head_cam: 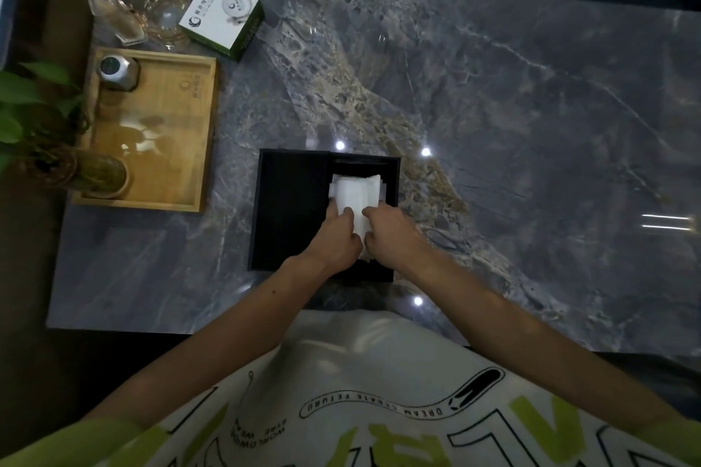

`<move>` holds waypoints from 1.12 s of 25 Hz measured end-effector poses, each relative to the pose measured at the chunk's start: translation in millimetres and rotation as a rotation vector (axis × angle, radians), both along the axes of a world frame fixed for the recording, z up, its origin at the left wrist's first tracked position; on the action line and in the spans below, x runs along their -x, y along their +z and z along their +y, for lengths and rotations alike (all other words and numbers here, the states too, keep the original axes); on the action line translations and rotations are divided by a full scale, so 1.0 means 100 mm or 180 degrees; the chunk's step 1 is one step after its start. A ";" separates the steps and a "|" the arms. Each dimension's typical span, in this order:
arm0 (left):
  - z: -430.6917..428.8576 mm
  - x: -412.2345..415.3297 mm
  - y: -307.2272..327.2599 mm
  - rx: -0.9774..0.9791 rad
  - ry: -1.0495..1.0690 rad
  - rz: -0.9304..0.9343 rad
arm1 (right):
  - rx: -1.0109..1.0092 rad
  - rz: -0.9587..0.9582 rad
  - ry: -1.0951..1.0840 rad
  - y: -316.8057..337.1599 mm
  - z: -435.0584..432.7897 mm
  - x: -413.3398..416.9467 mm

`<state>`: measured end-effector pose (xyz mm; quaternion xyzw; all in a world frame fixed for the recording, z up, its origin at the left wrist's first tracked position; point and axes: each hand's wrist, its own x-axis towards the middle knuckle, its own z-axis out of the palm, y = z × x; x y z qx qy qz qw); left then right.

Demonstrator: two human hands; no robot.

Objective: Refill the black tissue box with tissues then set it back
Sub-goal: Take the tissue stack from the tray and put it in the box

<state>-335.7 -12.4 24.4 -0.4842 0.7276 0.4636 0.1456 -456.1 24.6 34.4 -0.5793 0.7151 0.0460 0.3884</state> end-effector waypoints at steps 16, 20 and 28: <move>0.12 0.03 0.00 0.0053 -0.1158 -0.0711 | 0.0004 0.1117 0.1733 -0.09 -0.12 0.01; 0.11 0.06 -0.05 0.0089 -0.1222 -0.0892 | -0.0017 0.1184 0.1965 -0.16 -0.14 0.04; -0.01 0.11 -0.11 -0.0087 -0.1361 -0.0948 | -0.0209 0.1099 0.2053 -0.27 -0.23 0.10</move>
